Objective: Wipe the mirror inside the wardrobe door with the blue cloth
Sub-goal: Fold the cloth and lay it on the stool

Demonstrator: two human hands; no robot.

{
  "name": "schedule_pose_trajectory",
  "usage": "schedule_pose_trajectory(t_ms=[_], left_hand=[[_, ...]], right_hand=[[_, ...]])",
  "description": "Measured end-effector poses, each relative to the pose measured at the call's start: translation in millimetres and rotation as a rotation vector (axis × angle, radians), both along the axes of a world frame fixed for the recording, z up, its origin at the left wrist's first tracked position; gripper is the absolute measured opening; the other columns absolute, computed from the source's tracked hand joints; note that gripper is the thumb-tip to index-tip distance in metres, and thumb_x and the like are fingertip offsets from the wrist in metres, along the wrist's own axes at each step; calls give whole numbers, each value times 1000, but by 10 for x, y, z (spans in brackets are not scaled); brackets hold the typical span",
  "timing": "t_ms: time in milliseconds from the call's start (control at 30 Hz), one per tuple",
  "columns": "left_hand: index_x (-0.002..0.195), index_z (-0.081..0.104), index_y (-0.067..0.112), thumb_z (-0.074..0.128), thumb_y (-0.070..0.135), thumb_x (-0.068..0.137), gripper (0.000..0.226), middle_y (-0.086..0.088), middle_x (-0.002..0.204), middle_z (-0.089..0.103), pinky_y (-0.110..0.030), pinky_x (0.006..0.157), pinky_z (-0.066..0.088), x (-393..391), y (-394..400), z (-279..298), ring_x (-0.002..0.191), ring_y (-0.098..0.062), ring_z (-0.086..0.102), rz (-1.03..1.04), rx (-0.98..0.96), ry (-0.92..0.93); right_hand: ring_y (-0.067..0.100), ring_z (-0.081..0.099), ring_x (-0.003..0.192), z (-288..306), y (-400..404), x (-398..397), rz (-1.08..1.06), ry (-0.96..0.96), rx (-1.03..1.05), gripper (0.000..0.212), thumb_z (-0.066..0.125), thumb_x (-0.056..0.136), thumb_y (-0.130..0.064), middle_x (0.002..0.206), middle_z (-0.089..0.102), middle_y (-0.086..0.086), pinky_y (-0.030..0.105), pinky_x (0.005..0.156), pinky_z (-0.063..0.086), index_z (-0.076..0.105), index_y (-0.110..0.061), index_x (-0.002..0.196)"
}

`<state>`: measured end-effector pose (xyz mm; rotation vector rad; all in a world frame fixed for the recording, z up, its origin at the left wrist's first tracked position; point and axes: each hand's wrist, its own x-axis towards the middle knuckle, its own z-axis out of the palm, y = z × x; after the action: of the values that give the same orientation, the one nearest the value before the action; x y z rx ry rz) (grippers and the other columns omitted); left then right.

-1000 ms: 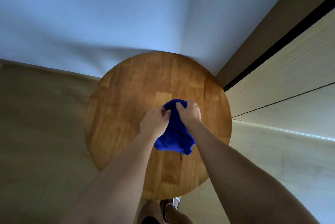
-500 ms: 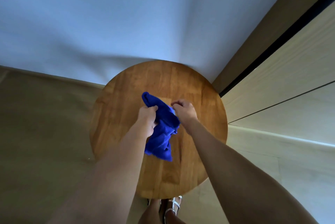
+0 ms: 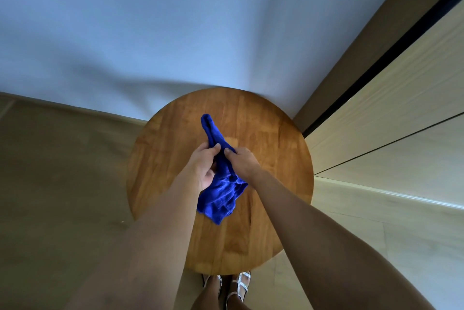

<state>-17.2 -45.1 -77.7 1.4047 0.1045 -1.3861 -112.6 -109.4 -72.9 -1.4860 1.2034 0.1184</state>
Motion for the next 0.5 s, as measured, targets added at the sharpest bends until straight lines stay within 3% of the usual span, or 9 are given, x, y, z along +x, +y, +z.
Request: schedule_pose_trajectory(t_ms=[100, 167, 233, 300, 400, 500], left_hand=[[101, 60, 17, 35, 4, 99, 28, -7, 101, 65, -32, 79, 48, -3, 4, 41, 92, -20, 62, 121, 68, -39], [97, 58, 18, 35, 5, 99, 27, -5, 96, 64, -30, 76, 49, 23, 1, 70, 87, -18, 62, 173, 100, -54], [95, 59, 18, 40, 13, 100, 20, -6, 96, 65, -28, 68, 49, 43, 2, 129, 85, -18, 63, 150, 91, -39], [99, 60, 14, 51, 23, 97, 13, -9, 97, 68, -30, 66, 52, 52, 5, 173, 87, -21, 66, 80, 88, -52], [104, 61, 10, 54, 3, 91, 17, -11, 97, 67, -36, 70, 53, 92, 42, 192, 84, -25, 65, 28, 148, -214], [87, 61, 18, 41, -7, 84, 32, -7, 88, 63, -33, 68, 50, 150, 119, 270, 80, -23, 60, -8, 181, -315]], right_hand=[[19, 47, 67, 49, -10, -3, -12, 16, -121, 31, 40, 98, -26, 71, 50, 1, 36, 68, 40, 49, -15, 71], [20, 54, 84, 110, 2, -14, 32, 61, -275, 20, 39, 99, -25, 88, 57, -2, 39, 83, 42, 57, -19, 99], [18, 57, 89, 187, 51, -2, 117, 77, -392, 21, 42, 97, -23, 96, 59, -4, 38, 85, 46, 54, -22, 114], [16, 60, 84, 260, 95, 44, 162, 13, -283, 20, 48, 92, -19, 94, 62, -2, 34, 78, 52, 59, -20, 109], [11, 57, 74, 376, 107, 69, 62, -46, 118, 23, 47, 89, -5, 88, 61, 0, 29, 73, 52, 63, -13, 102], [17, 60, 79, 393, 44, -3, -135, 2, 93, 23, 40, 89, 1, 106, 64, 12, 34, 75, 53, 60, -8, 96]])
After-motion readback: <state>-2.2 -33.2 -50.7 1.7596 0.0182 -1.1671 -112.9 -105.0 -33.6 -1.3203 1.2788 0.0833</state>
